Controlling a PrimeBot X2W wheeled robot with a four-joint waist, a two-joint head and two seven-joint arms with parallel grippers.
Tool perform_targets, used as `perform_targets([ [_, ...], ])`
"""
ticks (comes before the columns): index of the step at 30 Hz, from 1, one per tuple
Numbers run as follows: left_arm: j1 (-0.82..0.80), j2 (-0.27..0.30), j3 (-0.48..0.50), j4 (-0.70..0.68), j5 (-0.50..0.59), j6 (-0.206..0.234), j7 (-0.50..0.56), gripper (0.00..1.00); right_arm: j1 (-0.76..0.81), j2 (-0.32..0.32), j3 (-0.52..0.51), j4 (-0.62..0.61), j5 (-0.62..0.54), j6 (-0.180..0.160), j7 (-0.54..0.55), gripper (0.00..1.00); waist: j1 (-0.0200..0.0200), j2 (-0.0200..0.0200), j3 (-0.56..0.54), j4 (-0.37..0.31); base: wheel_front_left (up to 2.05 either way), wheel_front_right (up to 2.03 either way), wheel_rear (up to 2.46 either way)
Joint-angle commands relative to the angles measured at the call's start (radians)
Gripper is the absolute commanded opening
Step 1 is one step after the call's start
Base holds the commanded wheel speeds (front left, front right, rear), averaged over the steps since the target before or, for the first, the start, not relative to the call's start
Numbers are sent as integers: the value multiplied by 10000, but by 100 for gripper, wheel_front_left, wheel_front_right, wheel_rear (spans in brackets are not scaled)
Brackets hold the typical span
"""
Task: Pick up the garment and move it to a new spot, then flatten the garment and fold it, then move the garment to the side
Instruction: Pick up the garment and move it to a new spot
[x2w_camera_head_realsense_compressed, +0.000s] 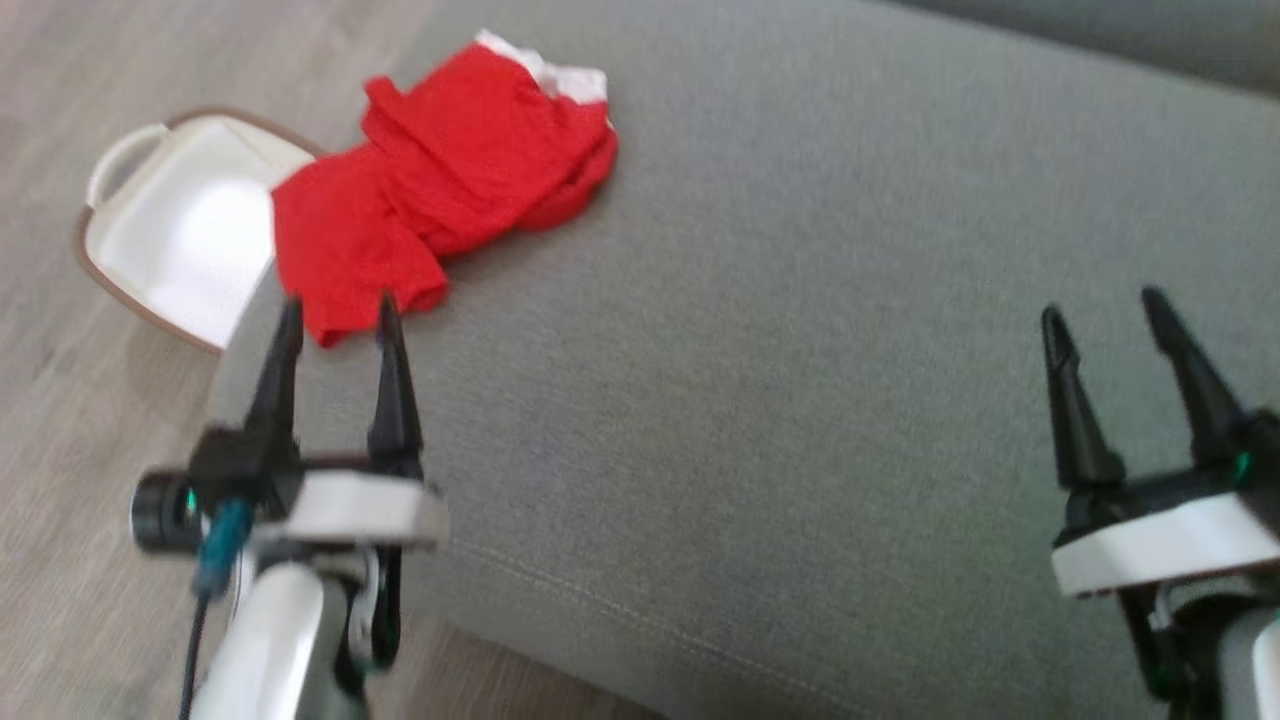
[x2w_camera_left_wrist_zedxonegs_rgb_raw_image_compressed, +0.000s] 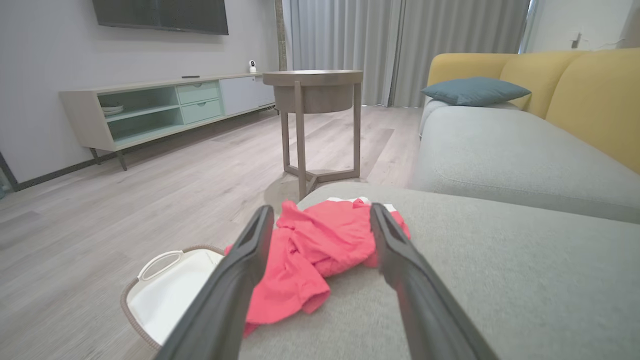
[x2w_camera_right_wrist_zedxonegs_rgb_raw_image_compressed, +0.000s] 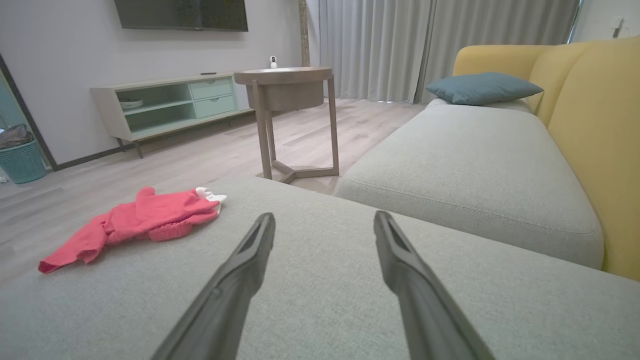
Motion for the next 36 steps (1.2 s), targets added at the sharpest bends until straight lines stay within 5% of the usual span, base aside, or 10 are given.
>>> perform_targets([
  [1,-885,-17,519,-106,40,-106,-121,100,-479,-286,217,-534,-26,65,123,100,0,0,1009,-409,0,0,0],
  [13,-5054,-13,1413,4719,-507,-1634,-121,100,-1336,-1150,84,-1334,132,65,646,100,0,0,3522,-1363,0,0,0],
  [25,-7817,714,1630,9555,-903,-2637,592,100,-1703,-1276,150,-1198,262,65,494,100,0,0,3938,-1788,0,0,0],
  [26,-7947,752,1613,9828,-927,-2717,699,92,-1702,-1265,153,-1169,263,65,481,100,0,0,3915,-1796,0,0,0],
  [27,-8059,790,1581,10077,-935,-2786,809,22,-1697,-1250,151,-1137,263,65,465,100,0,0,3879,-1793,0,0,0],
  [28,-8166,826,1556,10279,-946,-2855,860,0,-1693,-1231,141,-1108,262,65,447,100,0,0,3831,-1780,0,0,0],
  [36,-8548,1208,1437,10388,-691,-2539,15,0,-1601,-1018,152,-796,279,65,205,100,0,0,3023,-1641,0,0,0],
])
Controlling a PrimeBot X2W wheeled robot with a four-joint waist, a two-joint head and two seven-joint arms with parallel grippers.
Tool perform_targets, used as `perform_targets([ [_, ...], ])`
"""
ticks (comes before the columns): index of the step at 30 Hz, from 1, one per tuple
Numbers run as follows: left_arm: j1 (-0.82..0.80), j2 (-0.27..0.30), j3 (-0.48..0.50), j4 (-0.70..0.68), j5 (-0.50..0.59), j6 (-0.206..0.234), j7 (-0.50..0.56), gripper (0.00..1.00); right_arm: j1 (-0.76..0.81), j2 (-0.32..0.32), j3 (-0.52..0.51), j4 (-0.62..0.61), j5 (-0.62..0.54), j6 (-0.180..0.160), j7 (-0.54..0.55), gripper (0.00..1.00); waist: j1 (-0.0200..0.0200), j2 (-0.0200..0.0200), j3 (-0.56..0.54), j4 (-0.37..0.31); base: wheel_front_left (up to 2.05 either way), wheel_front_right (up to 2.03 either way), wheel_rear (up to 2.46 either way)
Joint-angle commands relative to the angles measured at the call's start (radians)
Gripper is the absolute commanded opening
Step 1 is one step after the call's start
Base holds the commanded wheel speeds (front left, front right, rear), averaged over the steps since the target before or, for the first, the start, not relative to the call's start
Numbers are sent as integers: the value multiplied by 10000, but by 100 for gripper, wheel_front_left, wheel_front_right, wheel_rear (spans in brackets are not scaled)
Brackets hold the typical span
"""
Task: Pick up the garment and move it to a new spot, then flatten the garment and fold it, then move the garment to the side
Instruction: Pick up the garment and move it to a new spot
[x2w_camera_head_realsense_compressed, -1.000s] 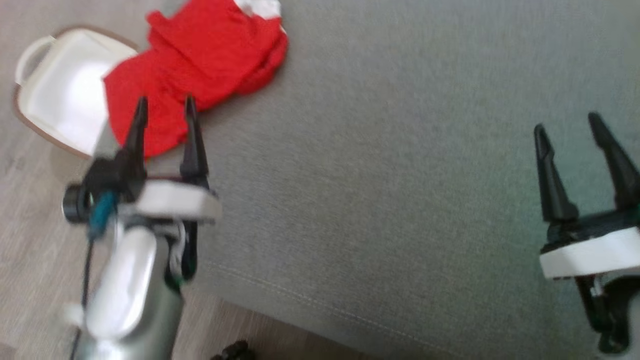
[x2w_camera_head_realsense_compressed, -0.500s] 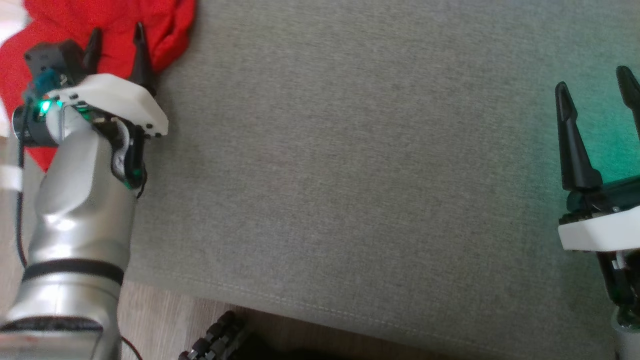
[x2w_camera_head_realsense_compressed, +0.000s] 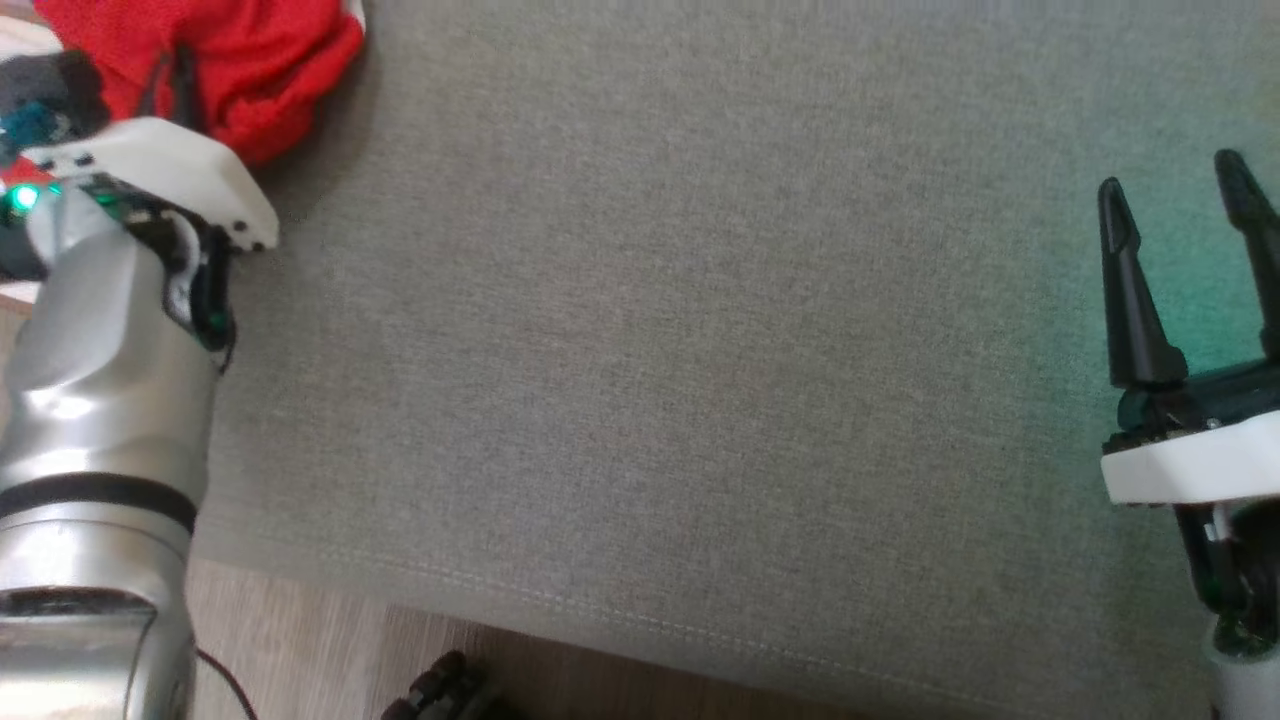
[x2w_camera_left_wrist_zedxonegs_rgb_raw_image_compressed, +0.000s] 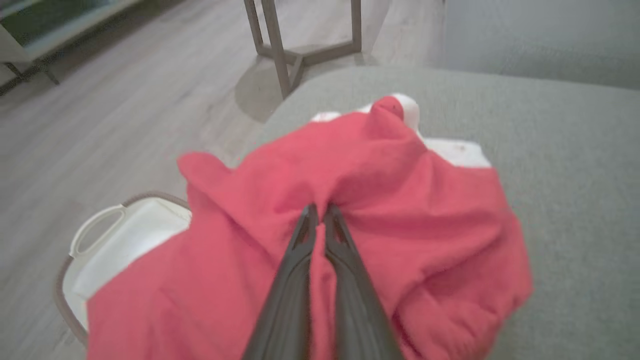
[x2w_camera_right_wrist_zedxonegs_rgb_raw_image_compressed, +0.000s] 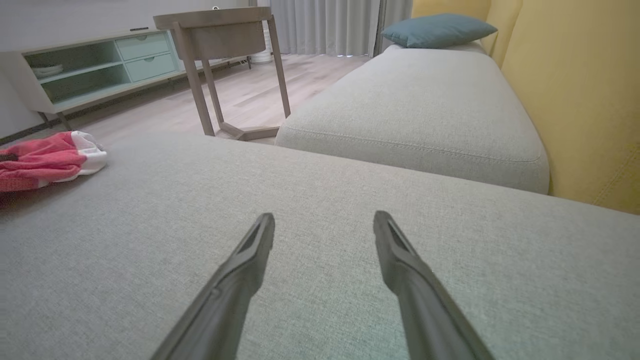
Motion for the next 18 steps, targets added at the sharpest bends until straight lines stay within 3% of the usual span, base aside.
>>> perform_targets([
  [1,-143,709,210,-405,94,109,-133,0,75,28,207,-306,87,65,-76,100,0,0,-315,63,0,0,0],
  [4,36,830,266,-1337,245,376,-200,0,188,191,202,-148,96,65,-201,100,0,0,-814,84,0,0,0],
  [10,1403,987,608,-4593,618,941,-209,0,469,601,186,203,109,65,-506,100,0,0,-1861,-64,0,0,0],
  [18,3779,799,554,-8273,860,1338,-186,0,830,1075,242,513,156,65,-814,100,0,0,-2838,-766,0,0,0],
])
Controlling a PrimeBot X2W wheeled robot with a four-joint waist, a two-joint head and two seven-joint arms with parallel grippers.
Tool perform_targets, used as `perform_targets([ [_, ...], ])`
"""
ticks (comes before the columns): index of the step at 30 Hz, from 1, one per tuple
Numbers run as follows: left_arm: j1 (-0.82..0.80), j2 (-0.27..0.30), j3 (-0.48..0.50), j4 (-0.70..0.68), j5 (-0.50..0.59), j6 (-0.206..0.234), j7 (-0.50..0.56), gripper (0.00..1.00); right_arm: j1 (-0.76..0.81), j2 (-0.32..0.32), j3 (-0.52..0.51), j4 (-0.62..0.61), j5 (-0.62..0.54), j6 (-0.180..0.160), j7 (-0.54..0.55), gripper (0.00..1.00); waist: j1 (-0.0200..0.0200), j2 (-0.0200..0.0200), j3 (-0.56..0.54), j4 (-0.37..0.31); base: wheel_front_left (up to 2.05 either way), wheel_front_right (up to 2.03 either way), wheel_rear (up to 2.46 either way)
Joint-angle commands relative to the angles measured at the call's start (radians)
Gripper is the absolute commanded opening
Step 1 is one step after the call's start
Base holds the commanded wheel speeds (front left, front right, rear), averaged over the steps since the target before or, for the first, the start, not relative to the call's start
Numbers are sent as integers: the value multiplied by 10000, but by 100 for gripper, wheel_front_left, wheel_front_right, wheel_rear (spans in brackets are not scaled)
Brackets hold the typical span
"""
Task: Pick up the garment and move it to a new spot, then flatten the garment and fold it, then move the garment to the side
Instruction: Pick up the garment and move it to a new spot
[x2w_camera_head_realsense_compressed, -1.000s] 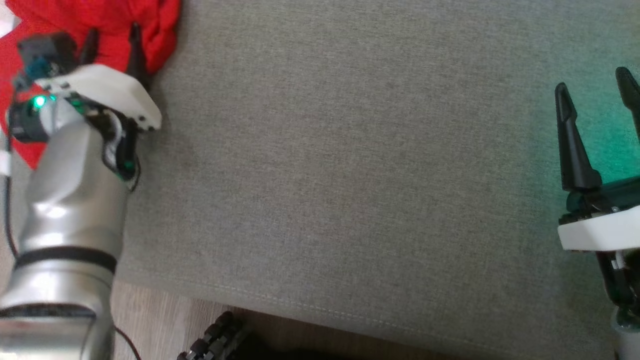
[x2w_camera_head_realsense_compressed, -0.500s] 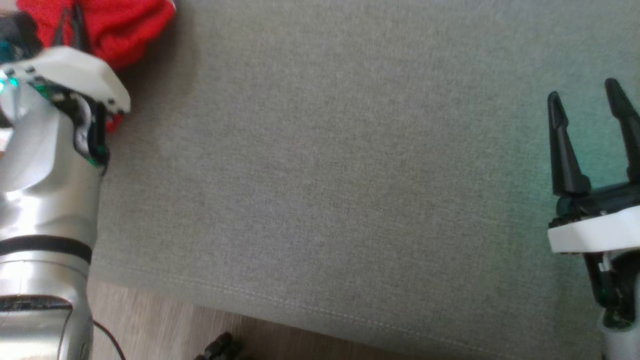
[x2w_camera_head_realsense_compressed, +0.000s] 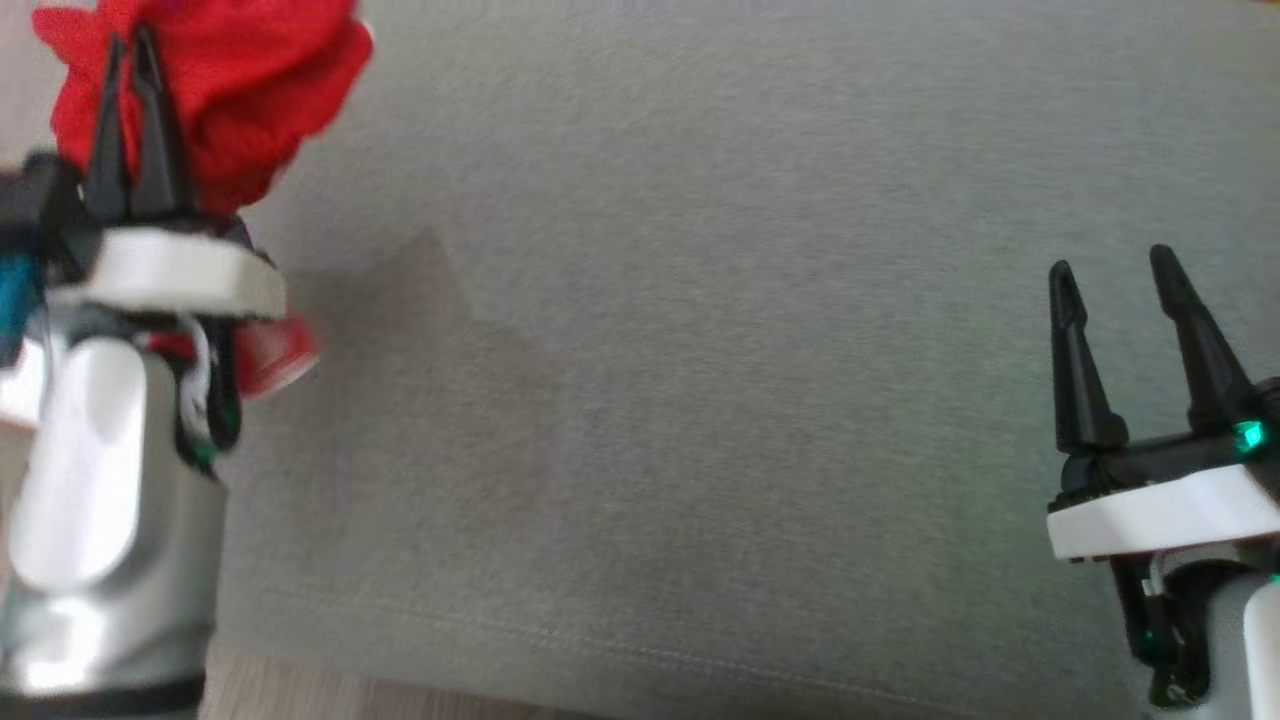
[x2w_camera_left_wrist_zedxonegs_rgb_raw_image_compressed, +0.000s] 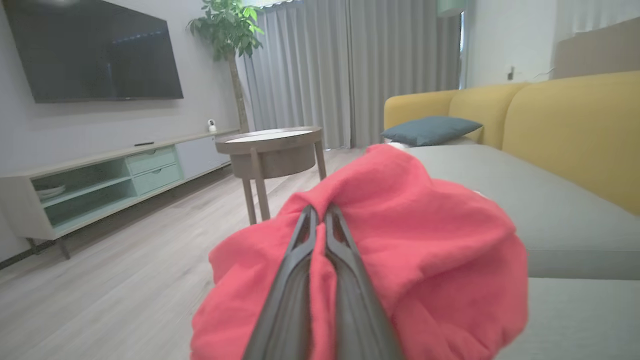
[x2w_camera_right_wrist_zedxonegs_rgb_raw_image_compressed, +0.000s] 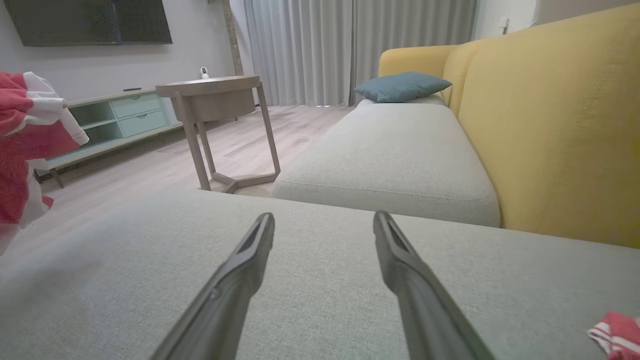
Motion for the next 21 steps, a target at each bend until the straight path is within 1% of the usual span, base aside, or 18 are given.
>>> perform_targets([
  [1,155,370,230,-1064,59,150,46,0,-19,80,250,-288,71,65,-119,100,0,-1,-367,-552,0,0,0],
  [6,1326,316,-27,-3191,195,423,701,0,-15,225,316,-225,142,65,-292,100,0,-1,-455,-1383,0,0,0],
  [8,1697,284,-191,-3814,249,476,984,0,-30,272,296,-203,149,65,-388,100,0,-1,-418,-1772,0,0,0],
  [9,1851,250,-300,-4059,262,475,1103,0,-42,296,297,-179,179,65,-431,100,0,-1,-382,-1983,0,0,0],
  [10,2076,163,-543,-4394,301,463,1292,0,-70,337,300,-120,223,65,-530,100,0,-1,-291,-2417,0,0,0],
  [11,2076,163,-543,-4394,301,463,1292,0,-70,337,300,-120,223,65,-530,100,0,-1,-291,-2417,0,0,0],
  [15,2180,-121,-1137,-4439,321,324,1569,0,-136,403,310,57,359,65,-742,100,0,-1,-74,-3323,0,0,0],
  [21,1841,-769,-2344,-3380,265,-261,1781,0,-214,455,366,478,666,65,-1097,100,0,-1,307,-4596,0,0,0],
])
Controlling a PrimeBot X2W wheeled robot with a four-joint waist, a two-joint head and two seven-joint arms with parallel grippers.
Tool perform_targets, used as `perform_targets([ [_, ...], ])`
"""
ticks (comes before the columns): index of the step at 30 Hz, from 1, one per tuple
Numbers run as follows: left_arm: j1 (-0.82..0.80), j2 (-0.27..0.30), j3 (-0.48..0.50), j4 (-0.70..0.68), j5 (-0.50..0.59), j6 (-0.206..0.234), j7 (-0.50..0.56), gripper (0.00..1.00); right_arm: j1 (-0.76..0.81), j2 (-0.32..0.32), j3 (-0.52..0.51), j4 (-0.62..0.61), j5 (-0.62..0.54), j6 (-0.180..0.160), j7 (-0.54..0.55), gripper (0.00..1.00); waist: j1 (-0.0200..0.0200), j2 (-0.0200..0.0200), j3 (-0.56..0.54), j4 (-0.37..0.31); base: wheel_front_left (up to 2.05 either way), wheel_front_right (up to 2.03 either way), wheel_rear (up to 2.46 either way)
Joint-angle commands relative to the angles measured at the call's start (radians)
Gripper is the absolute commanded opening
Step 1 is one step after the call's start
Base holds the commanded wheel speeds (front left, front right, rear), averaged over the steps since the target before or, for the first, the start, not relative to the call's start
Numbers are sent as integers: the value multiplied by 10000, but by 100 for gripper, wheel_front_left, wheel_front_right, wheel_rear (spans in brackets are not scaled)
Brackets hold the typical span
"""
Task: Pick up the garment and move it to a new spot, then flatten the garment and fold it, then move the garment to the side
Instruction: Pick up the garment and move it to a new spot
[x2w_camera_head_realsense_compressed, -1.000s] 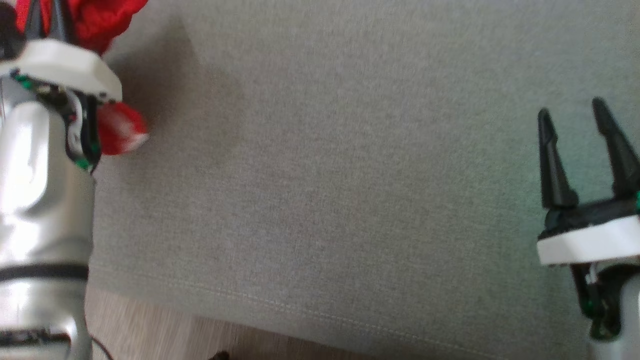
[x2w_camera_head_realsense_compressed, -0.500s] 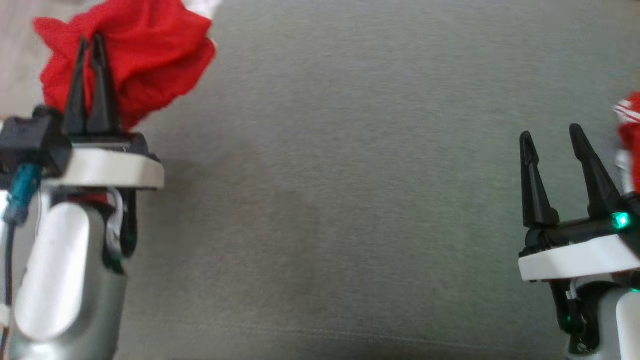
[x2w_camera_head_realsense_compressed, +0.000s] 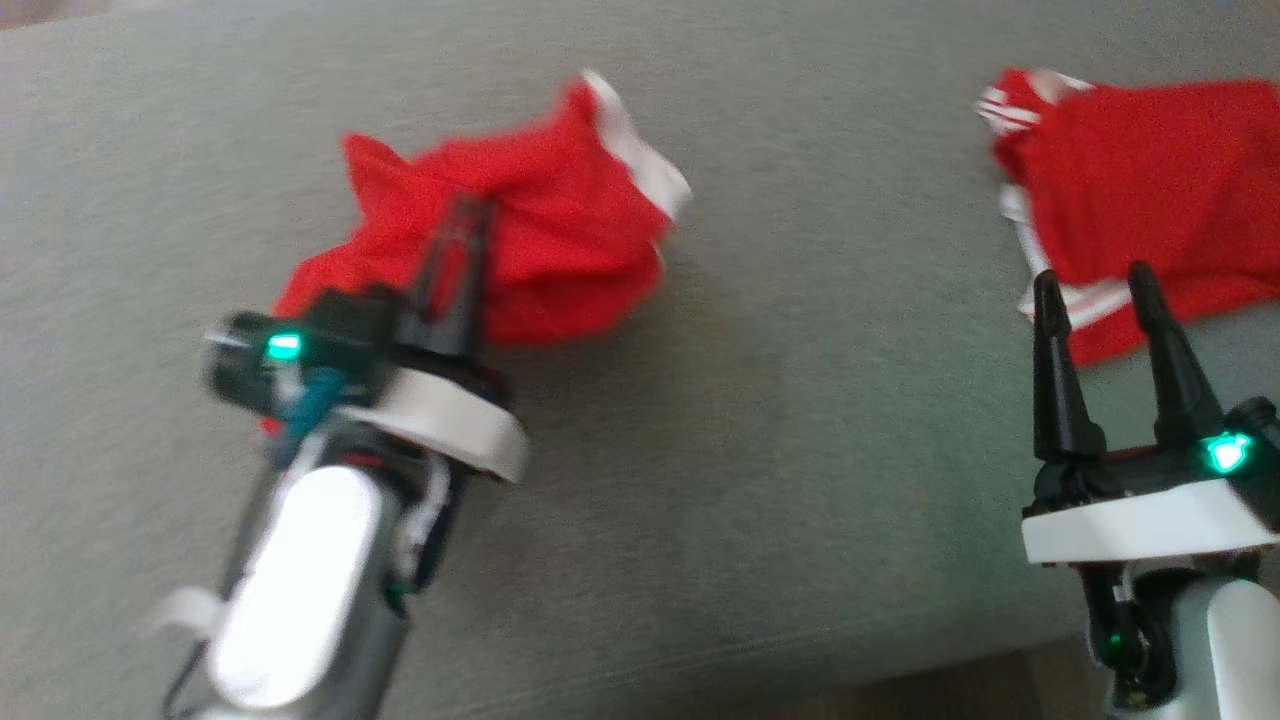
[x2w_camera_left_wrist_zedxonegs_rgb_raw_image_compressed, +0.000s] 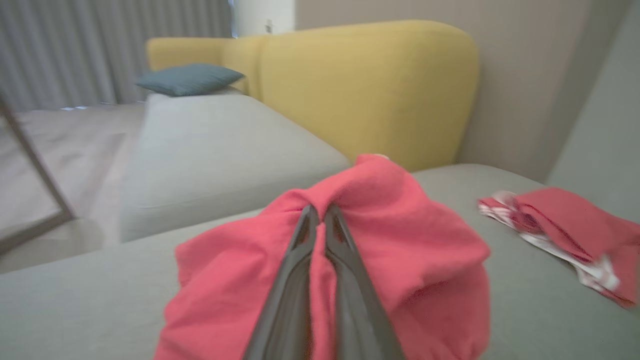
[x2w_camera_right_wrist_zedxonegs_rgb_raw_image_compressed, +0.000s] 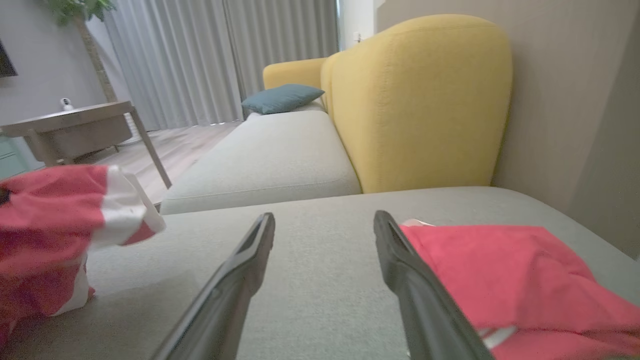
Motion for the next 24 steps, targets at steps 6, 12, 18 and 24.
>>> perform_targets([
  [6,-660,-352,-886,1393,227,-547,233,0,-290,-6,314,117,471,65,-455,100,0,-1,585,-1466,0,0,0],
  [12,-810,-534,-1601,2912,302,-930,172,26,-363,-5,390,451,635,65,-701,100,0,-1,699,-1714,0,0,0],
  [18,-919,-647,-1969,3149,493,-851,-572,100,-339,-4,354,602,609,65,-746,100,0,-1,513,-1327,0,0,0],
  [24,-770,-709,-1955,2593,479,-479,-1371,100,-264,-4,266,527,380,65,-552,100,0,-1,59,-493,0,0,0],
])
